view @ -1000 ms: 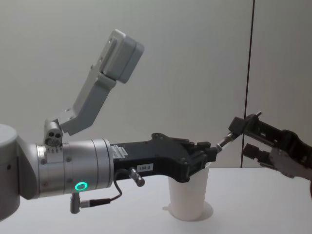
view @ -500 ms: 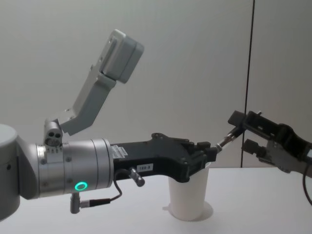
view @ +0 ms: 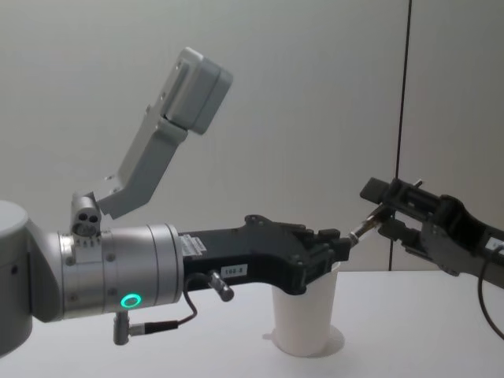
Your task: Place the pen into the pen holder.
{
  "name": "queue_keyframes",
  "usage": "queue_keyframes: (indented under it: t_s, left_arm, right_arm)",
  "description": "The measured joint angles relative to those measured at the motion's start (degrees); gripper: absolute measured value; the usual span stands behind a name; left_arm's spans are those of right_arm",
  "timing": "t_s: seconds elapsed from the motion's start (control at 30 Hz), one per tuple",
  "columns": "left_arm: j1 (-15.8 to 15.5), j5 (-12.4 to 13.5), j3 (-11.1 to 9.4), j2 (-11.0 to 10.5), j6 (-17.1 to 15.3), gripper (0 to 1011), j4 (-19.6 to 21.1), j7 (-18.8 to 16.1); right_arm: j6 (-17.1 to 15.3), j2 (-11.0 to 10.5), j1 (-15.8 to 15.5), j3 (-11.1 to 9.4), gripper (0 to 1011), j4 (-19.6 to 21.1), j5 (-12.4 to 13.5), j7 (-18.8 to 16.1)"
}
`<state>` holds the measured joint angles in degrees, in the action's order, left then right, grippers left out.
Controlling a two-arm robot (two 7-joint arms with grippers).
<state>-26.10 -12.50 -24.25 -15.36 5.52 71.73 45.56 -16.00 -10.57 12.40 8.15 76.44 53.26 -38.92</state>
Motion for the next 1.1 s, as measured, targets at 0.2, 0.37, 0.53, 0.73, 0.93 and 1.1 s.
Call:
queue_keyframes:
  t_s: [0.2,0.37,0.53,0.73,0.93,1.1]
  left_arm:
    - [0.00,0.00,0.00,0.00,0.00,129,0.00,0.00]
    - [0.00,0.00,0.00,0.00,0.00,129,0.00,0.00]
    - [0.00,0.00,0.00,0.00,0.00,129,0.00,0.00]
    - [0.00,0.01,0.00,0.00,0.00,129,0.00,0.00]
    - [0.00,0.01,0.00,0.00,0.00,129,0.00,0.00]
    - [0.00,0.00,0.00,0.00,0.00,129,0.00,0.00]
  right_arm:
    - [0.00,0.02,0.16,0.37,632,-0.17,0.28,-0.16]
    - [-0.05,-0.03,0.26,0.64,476,-0.29,0.53,-0.36]
    - [-0.10,-0.09,0.31,0.83,302,-0.32,0.78,-0.45]
    - [-0.17,-0.23,0.36,1.06,140,-0.33,1.22,-0.59]
    - [-0.20,-0.40,0.44,1.22,132,-0.36,1.57,-0.58]
    - [-0.20,-0.52,0.50,1.33,132,-0.37,1.76,-0.56]
